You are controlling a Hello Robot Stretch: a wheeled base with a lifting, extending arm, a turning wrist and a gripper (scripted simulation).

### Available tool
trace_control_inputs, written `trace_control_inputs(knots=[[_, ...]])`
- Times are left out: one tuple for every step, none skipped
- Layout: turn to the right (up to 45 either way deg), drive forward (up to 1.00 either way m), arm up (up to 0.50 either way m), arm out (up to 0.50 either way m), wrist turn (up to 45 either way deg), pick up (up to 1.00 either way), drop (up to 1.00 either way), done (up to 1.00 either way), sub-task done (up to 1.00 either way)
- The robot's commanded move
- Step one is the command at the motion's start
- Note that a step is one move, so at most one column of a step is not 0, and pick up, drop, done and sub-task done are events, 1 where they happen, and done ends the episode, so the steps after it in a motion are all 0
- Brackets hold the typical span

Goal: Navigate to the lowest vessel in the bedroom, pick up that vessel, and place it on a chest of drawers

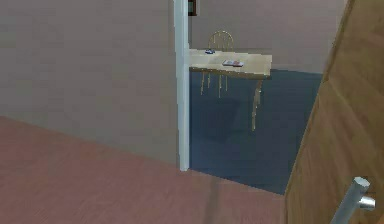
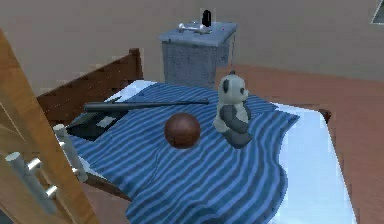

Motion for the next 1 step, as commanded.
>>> trace_control_inputs(knots=[[0.0, 0.40, 0.00, 0.00, 0.0, 0.00, 0.00, 0.00, 0.00]])
